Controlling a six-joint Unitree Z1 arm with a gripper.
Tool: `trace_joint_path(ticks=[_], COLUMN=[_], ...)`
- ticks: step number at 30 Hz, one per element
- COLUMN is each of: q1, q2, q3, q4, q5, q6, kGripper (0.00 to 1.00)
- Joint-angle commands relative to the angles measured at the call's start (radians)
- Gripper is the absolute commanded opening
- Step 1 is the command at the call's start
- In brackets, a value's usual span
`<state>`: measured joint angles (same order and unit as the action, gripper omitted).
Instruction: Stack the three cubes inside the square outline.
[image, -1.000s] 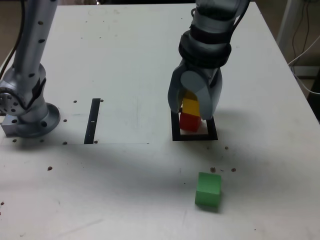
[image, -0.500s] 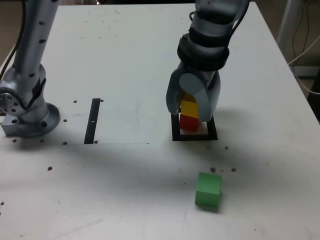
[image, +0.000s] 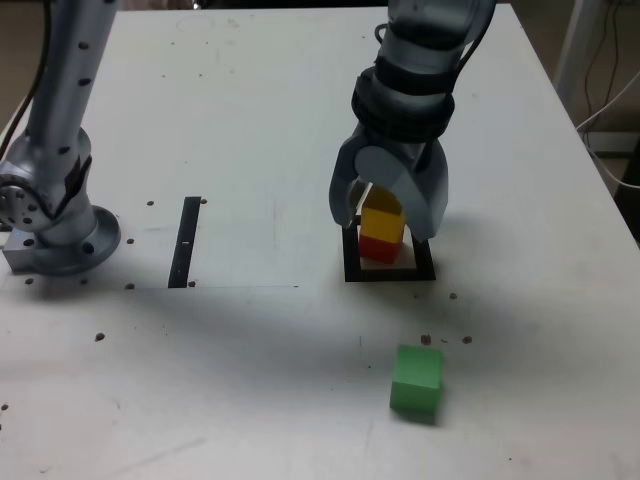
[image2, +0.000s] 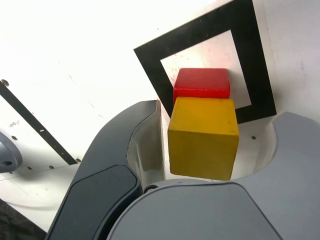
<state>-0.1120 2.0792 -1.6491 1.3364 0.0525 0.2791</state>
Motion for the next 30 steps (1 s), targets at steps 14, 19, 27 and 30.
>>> trace_joint_path(ticks=[14,19,27,30], q1=[-0.105,-0.183,-0.285,-0.319], q2=[-0.125,-0.124,-0.074,-0.036], q3=[-0.035,-0.067,-0.137,-0.159], q4=[0.062,0.11,0.172,0.181], q5=[0.055,0.057,0.046,0.026], q6=[-0.122,-0.214,-0.305,-0.332], kGripper=[0.99,0.99,0.99,0.99])
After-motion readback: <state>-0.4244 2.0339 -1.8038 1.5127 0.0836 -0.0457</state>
